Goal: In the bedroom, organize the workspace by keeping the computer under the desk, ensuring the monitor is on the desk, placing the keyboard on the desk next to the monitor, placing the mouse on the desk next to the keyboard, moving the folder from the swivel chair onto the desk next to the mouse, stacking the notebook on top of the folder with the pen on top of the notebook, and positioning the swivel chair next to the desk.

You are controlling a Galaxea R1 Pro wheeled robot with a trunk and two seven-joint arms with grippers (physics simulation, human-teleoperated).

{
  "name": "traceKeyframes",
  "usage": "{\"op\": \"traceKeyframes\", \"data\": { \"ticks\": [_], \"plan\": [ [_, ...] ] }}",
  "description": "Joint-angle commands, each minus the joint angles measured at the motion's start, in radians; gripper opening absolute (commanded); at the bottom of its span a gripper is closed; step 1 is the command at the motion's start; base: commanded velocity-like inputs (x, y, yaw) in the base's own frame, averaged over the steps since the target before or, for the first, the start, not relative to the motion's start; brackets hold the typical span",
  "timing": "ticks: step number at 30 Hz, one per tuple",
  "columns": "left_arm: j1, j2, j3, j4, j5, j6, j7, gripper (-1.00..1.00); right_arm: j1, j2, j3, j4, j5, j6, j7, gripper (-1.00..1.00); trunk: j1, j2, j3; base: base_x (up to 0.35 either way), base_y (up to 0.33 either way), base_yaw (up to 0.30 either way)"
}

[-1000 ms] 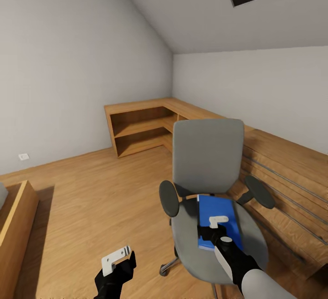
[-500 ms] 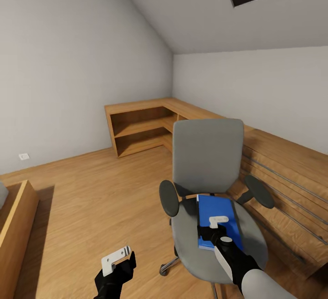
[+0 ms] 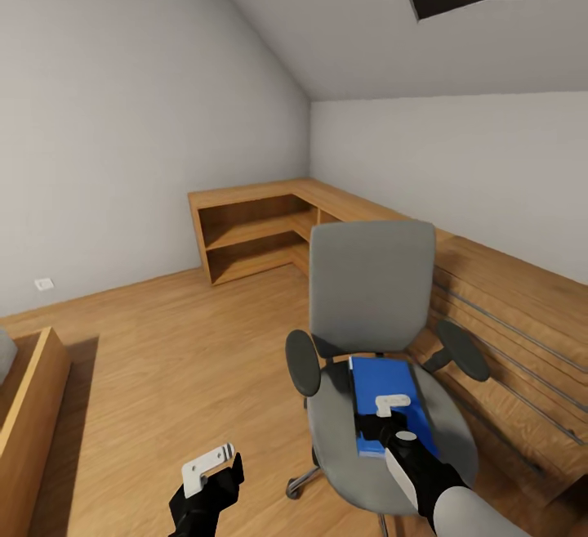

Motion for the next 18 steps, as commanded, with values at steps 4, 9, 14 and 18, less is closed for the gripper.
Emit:
{"op": "traceKeyframes", "data": {
  "ticks": [4, 9, 14, 18],
  "plan": [
    [0.000, 0.000, -0.001, -0.002, 0.003, 0.004, 0.006, 1.00, 0.000, -0.001, 0.007, 0.000, 0.000, 0.005, -0.006, 1.00, -0.015, 0.028, 0.012, 0.000, 0.000, 0.000],
    [0.000, 0.000, -0.001, 0.000, 0.003, 0.004, 0.006, 1.00, 0.000, -0.001, 0.007, 0.000, -0.001, 0.005, -0.006, 1.00, -0.027, 0.049, 0.021, 0.000, 0.000, 0.000],
    [0.000, 0.000, -0.001, 0.003, 0.003, 0.004, 0.005, 1.00, 0.000, 0.000, 0.007, 0.000, -0.001, 0.003, -0.006, 1.00, -0.027, 0.049, 0.021, 0.000, 0.000, 0.000],
    [0.000, 0.000, -0.001, 0.003, 0.003, 0.004, 0.005, 1.00, 0.000, -0.001, 0.007, 0.000, -0.001, -0.002, -0.006, 1.00, -0.027, 0.049, 0.021, 0.000, 0.000, 0.000]
  ]
}}
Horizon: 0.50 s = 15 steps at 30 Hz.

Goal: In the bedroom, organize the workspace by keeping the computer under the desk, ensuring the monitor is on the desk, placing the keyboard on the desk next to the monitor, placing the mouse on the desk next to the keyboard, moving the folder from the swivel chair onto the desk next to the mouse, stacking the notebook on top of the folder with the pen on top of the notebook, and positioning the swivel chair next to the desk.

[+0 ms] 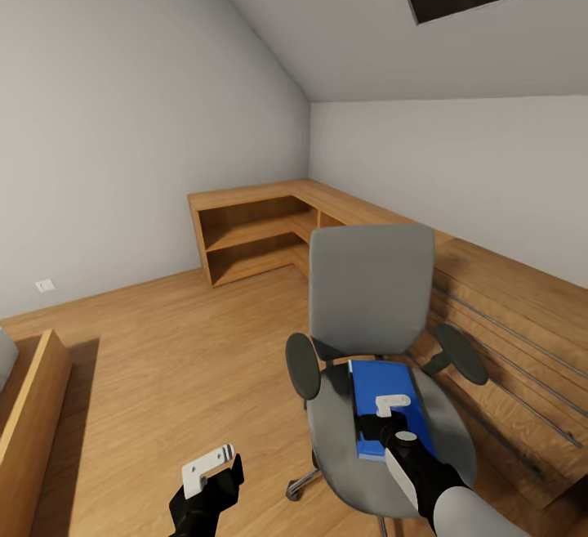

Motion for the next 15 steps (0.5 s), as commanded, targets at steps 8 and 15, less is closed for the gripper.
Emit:
{"op": "traceKeyframes", "data": {
  "ticks": [8, 15],
  "plan": [
    [0.000, 0.000, -0.002, 0.001, 0.003, 0.004, 0.004, 1.00, 0.000, 0.000, 0.007, -0.001, -0.001, -0.001, -0.006, 1.00, 0.000, 0.000, -0.001, 0.153, 0.087, 0.000],
    [0.000, -0.001, -0.004, 0.018, 0.001, 0.004, 0.004, 1.00, 0.000, -0.001, 0.007, -0.001, -0.001, -0.002, -0.006, 1.00, 0.000, 0.000, -0.001, 0.078, 0.030, 0.000]
  ]
}}
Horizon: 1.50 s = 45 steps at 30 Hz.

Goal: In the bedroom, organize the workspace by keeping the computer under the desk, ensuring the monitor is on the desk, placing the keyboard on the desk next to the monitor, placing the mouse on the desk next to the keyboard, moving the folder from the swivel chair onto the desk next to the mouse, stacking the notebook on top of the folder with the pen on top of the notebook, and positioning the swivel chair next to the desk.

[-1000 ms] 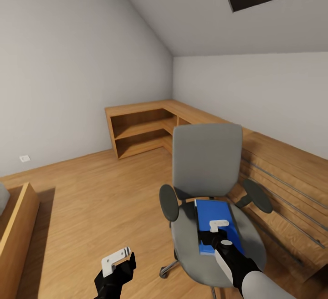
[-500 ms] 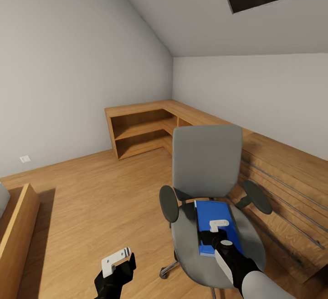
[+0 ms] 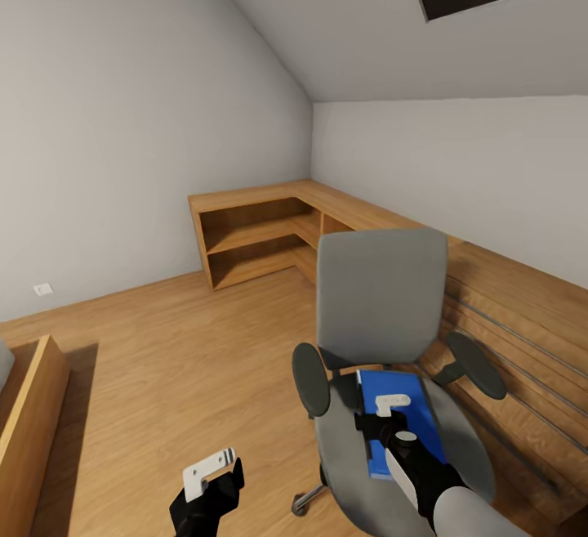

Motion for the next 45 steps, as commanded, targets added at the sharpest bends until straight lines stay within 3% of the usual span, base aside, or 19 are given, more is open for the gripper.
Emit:
{"op": "traceKeyframes", "data": {
  "ticks": [1, 37, 45],
  "plan": [
    [0.000, 0.000, -0.002, 0.000, 0.002, 0.005, 0.005, 1.00, 0.000, -0.001, 0.007, -0.001, -0.001, 0.004, -0.006, 1.00, 0.000, 0.000, -0.001, 0.022, 0.008, 0.000],
    [0.000, -0.002, -0.006, 0.004, -0.001, 0.004, -0.002, 1.00, 0.000, -0.002, 0.007, -0.001, 0.001, -0.014, -0.012, 1.00, 0.000, 0.000, -0.001, 0.052, 0.001, 0.000],
    [0.000, -0.004, -0.007, 0.004, 0.001, 0.005, 0.003, 1.00, 0.000, -0.002, 0.006, 0.000, 0.001, -0.018, -0.012, 1.00, 0.031, -0.056, -0.026, 0.000, 0.000, 0.000]
  ]
}}
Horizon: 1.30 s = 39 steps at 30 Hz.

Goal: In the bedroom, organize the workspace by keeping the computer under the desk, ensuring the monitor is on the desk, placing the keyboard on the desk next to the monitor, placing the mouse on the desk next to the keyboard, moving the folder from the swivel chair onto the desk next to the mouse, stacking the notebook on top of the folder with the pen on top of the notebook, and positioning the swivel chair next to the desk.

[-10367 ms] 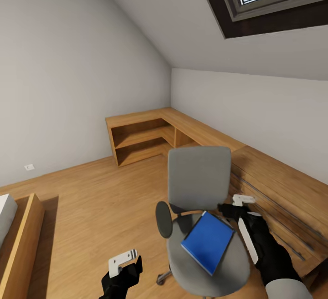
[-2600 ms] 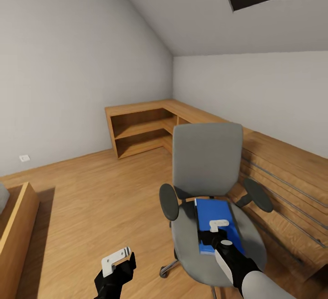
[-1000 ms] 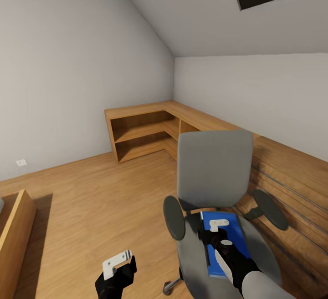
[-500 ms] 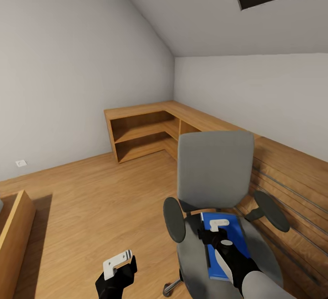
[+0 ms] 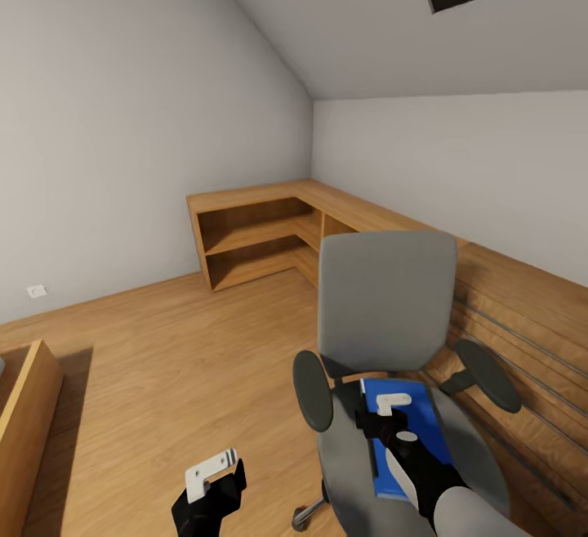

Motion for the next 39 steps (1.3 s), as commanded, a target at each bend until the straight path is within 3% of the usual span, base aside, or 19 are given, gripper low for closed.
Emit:
{"op": "traceKeyframes", "data": {
  "ticks": [1, 15, 39],
  "plan": [
    [0.000, 0.000, 0.000, -0.002, 0.003, 0.005, 0.005, 1.00, -0.001, -0.001, 0.008, 0.000, 0.000, 0.002, -0.007, 1.00, 0.004, -0.008, -0.004, 0.000, 0.000, 0.000],
    [0.000, -0.001, -0.001, -0.002, 0.004, 0.005, 0.007, 1.00, -0.001, -0.001, 0.008, 0.001, 0.000, 0.001, -0.007, 1.00, 0.058, -0.106, -0.048, 0.000, 0.000, 0.000],
    [0.000, 0.002, 0.002, -0.002, 0.005, 0.005, 0.002, 1.00, -0.001, 0.000, 0.009, 0.003, 0.000, 0.001, -0.007, 1.00, 0.058, -0.106, -0.048, -0.021, -0.003, 0.000]
  ]
}}
